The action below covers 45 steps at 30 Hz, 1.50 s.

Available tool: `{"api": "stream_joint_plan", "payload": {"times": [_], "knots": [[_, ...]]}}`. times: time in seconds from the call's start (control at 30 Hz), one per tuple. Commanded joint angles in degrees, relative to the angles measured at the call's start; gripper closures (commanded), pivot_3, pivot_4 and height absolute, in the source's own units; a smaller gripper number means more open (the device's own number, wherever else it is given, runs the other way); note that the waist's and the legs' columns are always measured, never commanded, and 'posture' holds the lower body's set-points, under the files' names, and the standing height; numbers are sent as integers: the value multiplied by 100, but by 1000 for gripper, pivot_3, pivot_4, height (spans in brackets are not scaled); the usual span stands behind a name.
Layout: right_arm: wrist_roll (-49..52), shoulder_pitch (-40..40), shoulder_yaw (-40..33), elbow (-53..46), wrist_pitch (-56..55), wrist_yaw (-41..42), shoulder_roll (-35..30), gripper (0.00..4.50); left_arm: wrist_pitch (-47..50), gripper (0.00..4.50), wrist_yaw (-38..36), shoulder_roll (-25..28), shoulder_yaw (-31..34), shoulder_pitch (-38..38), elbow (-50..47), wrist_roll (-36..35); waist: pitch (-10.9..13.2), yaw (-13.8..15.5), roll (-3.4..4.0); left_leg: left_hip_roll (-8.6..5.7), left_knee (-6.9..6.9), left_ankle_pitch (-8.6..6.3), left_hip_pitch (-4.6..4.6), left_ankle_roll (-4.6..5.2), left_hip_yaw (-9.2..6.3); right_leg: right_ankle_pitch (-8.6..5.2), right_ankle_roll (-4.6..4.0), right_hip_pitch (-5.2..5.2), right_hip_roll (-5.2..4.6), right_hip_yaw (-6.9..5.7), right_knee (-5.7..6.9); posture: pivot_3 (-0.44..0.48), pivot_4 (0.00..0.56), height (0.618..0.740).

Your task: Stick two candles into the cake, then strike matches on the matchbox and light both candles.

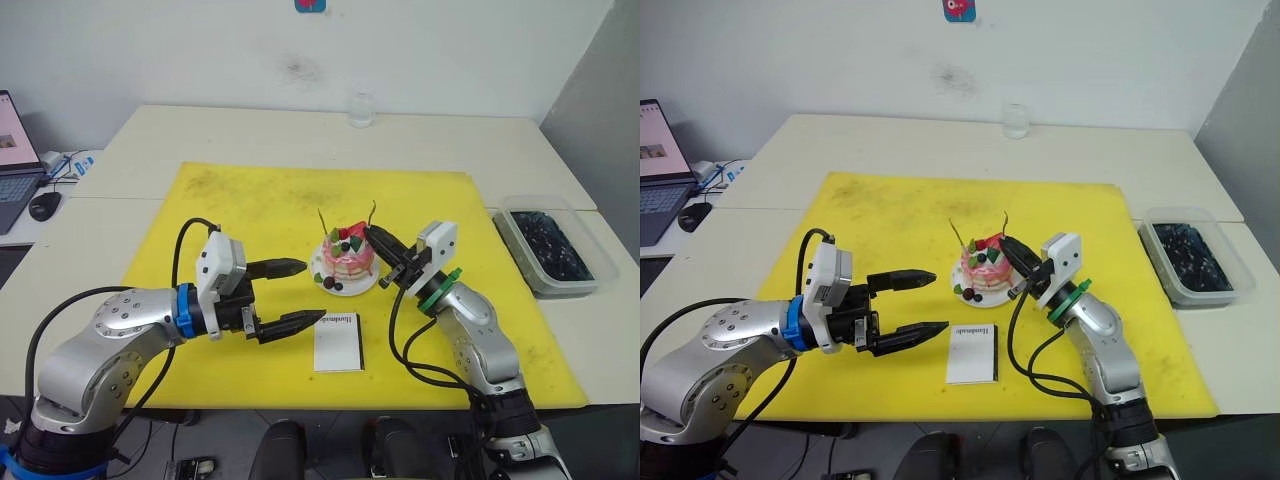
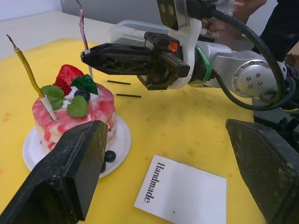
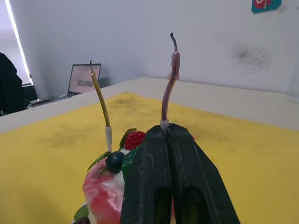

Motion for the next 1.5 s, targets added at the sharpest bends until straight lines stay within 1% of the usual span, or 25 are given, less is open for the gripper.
{"api": "stream_joint_plan", "payload": {"times": [0.03, 0.47, 0.87, 1.5], "knots": [[-23, 9, 15, -344, -182, -106, 71, 4459, -135, 0, -80, 14, 23, -61, -21, 31, 0, -1, 0, 0, 0, 0, 0, 0, 0, 0, 0, 0, 0, 0, 0, 0, 150, 740], [-292, 78, 106, 33, -288, -174, 42, 4459, -235, 0, -144, -41, -30, -6, 17, 96, 0, -1, 0, 1, 0, 0, 0, 0, 0, 0, -1, 0, -3, -1, -1, 0, 150, 740], [-262, 179, 33, -99, -554, -308, 153, 4459, -264, 0, -176, -78, -106, -28, 35, 156, 0, -1, 0, 1, 0, 0, 0, 0, -1, 0, 0, 0, -4, -1, -1, 0, 150, 740], [-472, 382, 184, 252, -588, -397, 200, 4459, -297, 0, -210, -99, -151, -69, 66, 181, 0, -2, 1, 2, -1, 0, 0, 0, -1, -1, -1, 0, -5, -1, -1, 0, 150, 740]]}}
